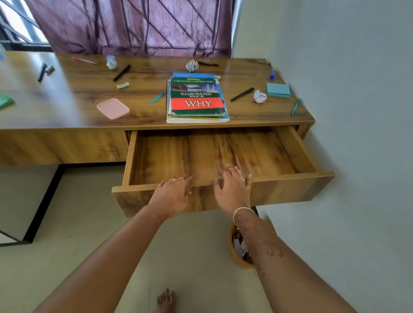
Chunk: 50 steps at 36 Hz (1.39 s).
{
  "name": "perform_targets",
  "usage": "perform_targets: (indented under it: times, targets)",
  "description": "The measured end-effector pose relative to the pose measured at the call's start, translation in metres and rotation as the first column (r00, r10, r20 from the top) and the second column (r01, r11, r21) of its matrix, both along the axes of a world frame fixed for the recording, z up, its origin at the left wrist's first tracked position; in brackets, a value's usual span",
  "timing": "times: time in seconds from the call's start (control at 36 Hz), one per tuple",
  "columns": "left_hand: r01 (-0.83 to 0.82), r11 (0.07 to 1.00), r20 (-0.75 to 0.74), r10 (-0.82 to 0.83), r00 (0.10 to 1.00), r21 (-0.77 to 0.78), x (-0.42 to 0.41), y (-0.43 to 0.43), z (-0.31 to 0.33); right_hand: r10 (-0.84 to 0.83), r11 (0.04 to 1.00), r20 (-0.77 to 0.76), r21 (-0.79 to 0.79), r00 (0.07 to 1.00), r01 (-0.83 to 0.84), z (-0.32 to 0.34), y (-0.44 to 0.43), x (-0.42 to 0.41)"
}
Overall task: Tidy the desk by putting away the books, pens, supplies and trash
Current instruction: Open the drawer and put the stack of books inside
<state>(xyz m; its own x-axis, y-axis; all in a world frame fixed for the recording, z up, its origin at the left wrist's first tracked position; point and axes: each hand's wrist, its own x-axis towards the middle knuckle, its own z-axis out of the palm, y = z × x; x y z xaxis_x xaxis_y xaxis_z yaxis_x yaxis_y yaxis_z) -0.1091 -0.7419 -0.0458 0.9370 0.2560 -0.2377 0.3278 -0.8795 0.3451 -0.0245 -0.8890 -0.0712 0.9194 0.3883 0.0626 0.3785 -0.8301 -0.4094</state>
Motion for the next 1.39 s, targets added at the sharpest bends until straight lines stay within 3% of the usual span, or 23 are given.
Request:
perform_targets:
  times: [0.22,0.42,0.53,0.81,1.0,1.22,1.39]
  targets:
    - [-0.116,0.961,0.151,0.157,0.976,-0.252,0.023,0.011,0.037,0.029,0.997,0.023,0.076,0.999,-0.03,0.039,0.018,0.036]
    - [-0.16,0.92,0.282,0.27,0.921,-0.357,0.076,0.052,0.06,-0.006,0.977,-0.018,0.212,1.0,0.01,0.064,0.057,0.097]
    - [-0.224,0.861,0.269,0.374,0.888,-0.457,0.112,0.081,0.063,-0.076,0.948,-0.118,0.3,0.99,0.109,0.068,0.08,0.137]
    - [-0.349,0.735,0.137,0.511,0.848,-0.582,0.198,0.131,0.052,-0.175,0.926,-0.33,0.266,0.928,0.269,0.049,0.119,0.231]
    - [-0.508,0.565,0.005,0.672,0.74,-0.65,0.242,0.156,0.027,-0.286,0.93,-0.35,0.123,0.892,0.346,0.048,0.142,0.268]
    - [-0.522,0.143,-0.273,0.721,0.636,-0.841,0.267,0.178,0.035,-0.249,0.913,-0.461,0.183,0.852,0.365,0.042,0.142,0.288]
    - [-0.523,0.072,-0.33,0.701,0.632,-0.849,0.275,0.185,0.033,-0.242,0.859,-0.547,0.263,0.801,0.439,0.044,0.143,0.298]
